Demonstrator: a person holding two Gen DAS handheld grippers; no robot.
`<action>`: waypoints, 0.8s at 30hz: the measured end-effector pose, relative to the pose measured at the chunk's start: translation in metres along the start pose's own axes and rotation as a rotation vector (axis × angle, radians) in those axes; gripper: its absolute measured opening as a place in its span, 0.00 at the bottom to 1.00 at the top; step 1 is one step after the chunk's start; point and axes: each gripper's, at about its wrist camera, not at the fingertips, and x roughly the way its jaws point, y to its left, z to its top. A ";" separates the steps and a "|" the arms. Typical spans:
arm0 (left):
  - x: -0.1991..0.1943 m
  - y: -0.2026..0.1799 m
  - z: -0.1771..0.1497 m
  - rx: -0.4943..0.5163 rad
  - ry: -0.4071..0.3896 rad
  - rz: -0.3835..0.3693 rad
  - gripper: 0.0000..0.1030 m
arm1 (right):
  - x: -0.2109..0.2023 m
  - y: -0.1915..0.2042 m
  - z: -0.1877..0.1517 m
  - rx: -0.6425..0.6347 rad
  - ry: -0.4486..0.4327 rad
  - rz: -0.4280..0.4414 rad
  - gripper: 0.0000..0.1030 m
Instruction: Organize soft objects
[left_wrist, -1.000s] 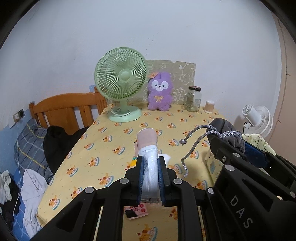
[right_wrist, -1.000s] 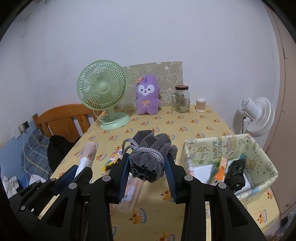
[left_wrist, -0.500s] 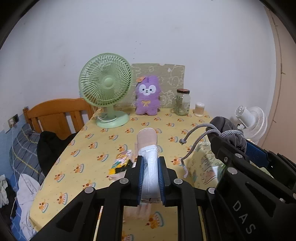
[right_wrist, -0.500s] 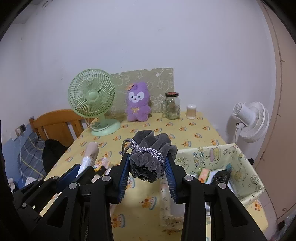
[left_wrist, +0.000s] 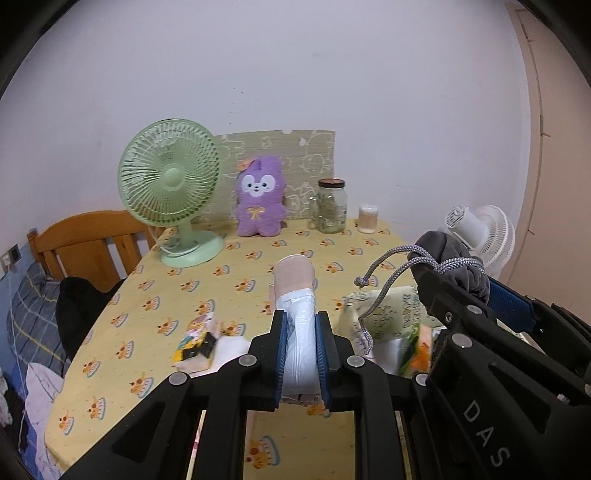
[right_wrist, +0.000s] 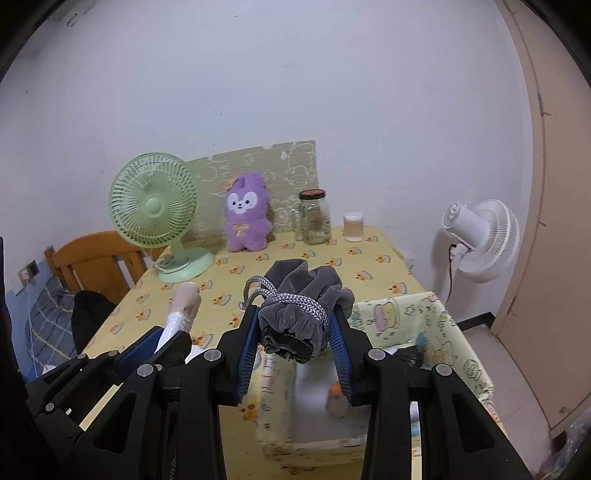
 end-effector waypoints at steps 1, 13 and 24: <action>0.001 -0.003 0.000 0.003 0.001 -0.004 0.13 | 0.000 -0.004 0.000 0.003 -0.002 -0.005 0.39; 0.016 -0.043 0.003 0.047 0.026 -0.036 0.13 | 0.005 -0.044 -0.003 0.058 -0.004 -0.048 0.40; 0.030 -0.071 0.000 0.087 0.067 -0.094 0.13 | 0.011 -0.078 -0.009 0.097 0.027 -0.099 0.40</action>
